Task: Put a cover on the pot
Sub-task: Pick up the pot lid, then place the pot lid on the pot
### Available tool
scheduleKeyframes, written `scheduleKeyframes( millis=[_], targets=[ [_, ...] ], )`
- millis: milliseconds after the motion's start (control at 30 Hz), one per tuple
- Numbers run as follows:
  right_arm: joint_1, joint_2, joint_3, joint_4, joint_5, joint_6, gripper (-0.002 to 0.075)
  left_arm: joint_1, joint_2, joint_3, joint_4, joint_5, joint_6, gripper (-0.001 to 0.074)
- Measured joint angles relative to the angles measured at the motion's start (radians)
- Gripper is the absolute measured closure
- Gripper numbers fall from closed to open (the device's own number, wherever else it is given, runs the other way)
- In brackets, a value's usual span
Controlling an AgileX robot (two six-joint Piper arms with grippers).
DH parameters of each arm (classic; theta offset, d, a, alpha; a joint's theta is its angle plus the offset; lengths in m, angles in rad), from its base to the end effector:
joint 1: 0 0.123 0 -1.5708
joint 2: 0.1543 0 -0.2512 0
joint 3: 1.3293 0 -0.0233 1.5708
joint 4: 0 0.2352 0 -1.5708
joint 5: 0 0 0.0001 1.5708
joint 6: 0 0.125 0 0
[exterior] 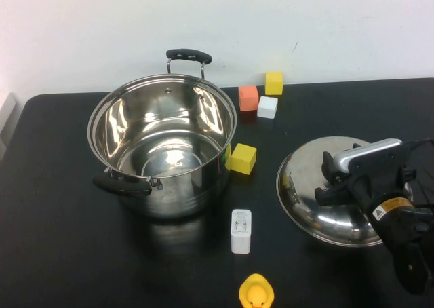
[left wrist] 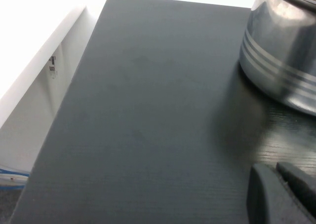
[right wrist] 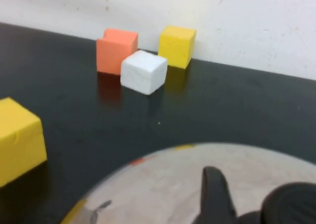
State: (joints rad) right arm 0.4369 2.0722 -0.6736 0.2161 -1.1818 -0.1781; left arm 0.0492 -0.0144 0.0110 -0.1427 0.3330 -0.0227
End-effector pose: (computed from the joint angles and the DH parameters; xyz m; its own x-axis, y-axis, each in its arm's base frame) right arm 0.3343 0.1287 0.0838 -0.1016 -0.1501 -0.9834 -0.2474 0.9613 -0.1211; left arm 0.1048 -0.0007 0.1728 -0.2331 -0.1685 -0.9577 -0.0411 0.9857 -0.1634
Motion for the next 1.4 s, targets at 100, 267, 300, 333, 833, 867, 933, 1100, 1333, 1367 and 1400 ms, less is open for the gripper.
scheduleKeyframes(
  millis=[100,267,300,333,833,867,933,1100,1333,1367,1400],
  targets=[
    [0.000,-0.009,0.000,0.003,-0.002,0.004,0.0389,0.000,0.000,0.000,0.000,0.000,0.000,0.0737],
    [0.000,-0.062,0.002,-0.008,0.047,-0.004,0.0392,0.000,0.000,0.000,0.000,0.000,0.000,0.0737],
    [0.000,-0.085,0.002,-0.024,0.056,-0.004,0.0392,0.000,0.000,0.000,0.000,0.000,0.000,0.0737],
    [-0.002,-0.114,0.004,-0.042,0.061,-0.004,0.0392,0.000,0.000,0.000,0.000,0.000,0.000,0.0737],
    [-0.002,-0.747,-0.059,-0.407,0.785,0.194,0.0393,0.000,0.000,0.000,0.000,0.000,0.000,0.0737],
    [-0.002,-0.756,-0.072,-0.446,0.820,0.238,0.0393,0.000,0.000,0.000,0.000,0.000,0.000,0.0737],
    [0.002,-0.757,-0.103,-0.521,0.846,0.341,0.0393,0.000,0.000,0.000,0.000,0.000,0.000,0.0737],
    [0.065,-0.689,-0.184,-0.549,0.850,0.394,0.0393,0.000,0.000,0.000,0.000,0.000,0.000,0.0737],
    [0.170,-0.456,-0.391,-0.499,0.817,0.329,0.0393,0.000,0.000,0.000,0.000,0.000,0.000,0.0737],
    [0.179,-0.426,-0.420,-0.485,0.817,0.315,0.0393,0.000,0.000,0.000,0.000,0.000,0.000,0.0737],
    [0.190,-0.391,-0.457,-0.465,0.817,0.303,0.0393,0.000,0.000,0.000,0.000,0.000,0.000,0.0737]
  ],
)
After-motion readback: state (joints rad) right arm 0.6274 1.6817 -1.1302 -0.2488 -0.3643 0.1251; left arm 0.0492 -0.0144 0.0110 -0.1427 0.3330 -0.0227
